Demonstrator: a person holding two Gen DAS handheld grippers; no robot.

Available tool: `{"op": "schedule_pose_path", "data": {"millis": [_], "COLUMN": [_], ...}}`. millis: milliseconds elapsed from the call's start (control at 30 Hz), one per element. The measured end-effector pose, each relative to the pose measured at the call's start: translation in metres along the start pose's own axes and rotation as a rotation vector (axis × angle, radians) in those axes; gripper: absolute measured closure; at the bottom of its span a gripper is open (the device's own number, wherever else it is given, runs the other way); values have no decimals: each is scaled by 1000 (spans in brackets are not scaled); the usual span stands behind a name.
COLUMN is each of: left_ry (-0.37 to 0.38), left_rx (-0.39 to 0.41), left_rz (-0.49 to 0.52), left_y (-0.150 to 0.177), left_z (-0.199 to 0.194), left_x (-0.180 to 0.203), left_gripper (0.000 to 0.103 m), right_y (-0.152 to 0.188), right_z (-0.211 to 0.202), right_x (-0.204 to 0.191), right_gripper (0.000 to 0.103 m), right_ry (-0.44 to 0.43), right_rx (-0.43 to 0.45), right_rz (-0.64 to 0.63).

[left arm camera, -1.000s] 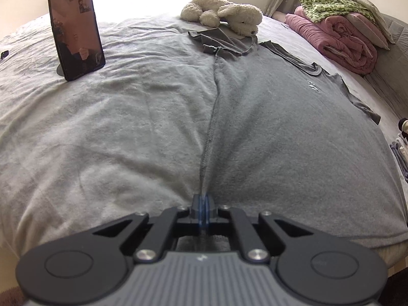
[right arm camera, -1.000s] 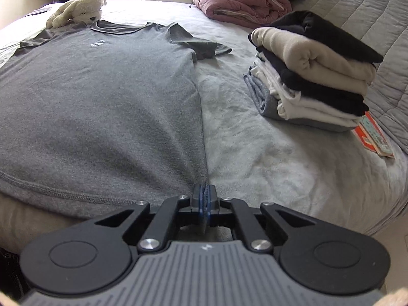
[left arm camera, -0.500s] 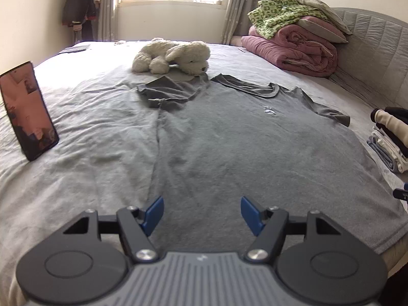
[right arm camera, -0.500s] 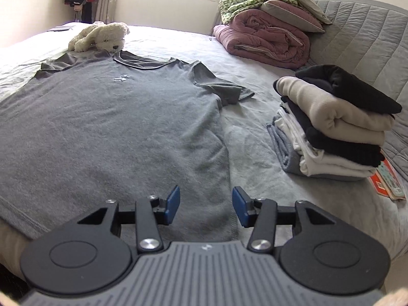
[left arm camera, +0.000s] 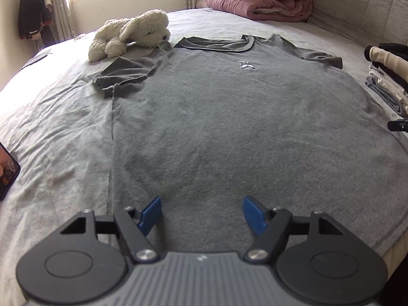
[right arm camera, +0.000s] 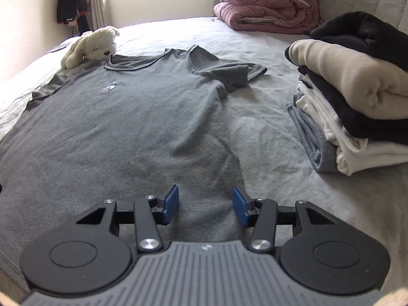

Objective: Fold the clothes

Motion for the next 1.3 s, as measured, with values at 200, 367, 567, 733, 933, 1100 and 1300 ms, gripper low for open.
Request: {"op": "schedule_pose_path", "data": {"millis": [200,367,567,733,933,1100,1300], "left_ry": [44,104,188,238,312,323,249], "left_rx": [38,85,135,146,64,27,44], "left_rz": [1,77,233,330,268,245,301], "left_y": [-64,-120,-187,-239,-284,-298,-293], "left_z": [17,44,84,122,169,196,220], "left_x": [39,103,203,273,316,345,363], "left_gripper": [31,31,31,31,32,34,40], "right_y": [-24,-24,-30,-31,-31,-32,-32], "right_z": [10,25,41,45,44,45,43], "right_x": [26,41,46,49,51,53,55], "right_gripper": [53,57,62,62,62,64,68], "right_ry": [8,-25,-59,-87,-104,-120,-127], "right_rx": [100,135,131,122,106,96,99], "right_rz": [65,137,142,155,164,185,180]}}
Point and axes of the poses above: each gripper's, at about its wrist camera, not at the fingertips, and z roughly the way its jaws point, x to its right, y to its underside, the point moved 8 cm from there along z, roughly the way its jaws point
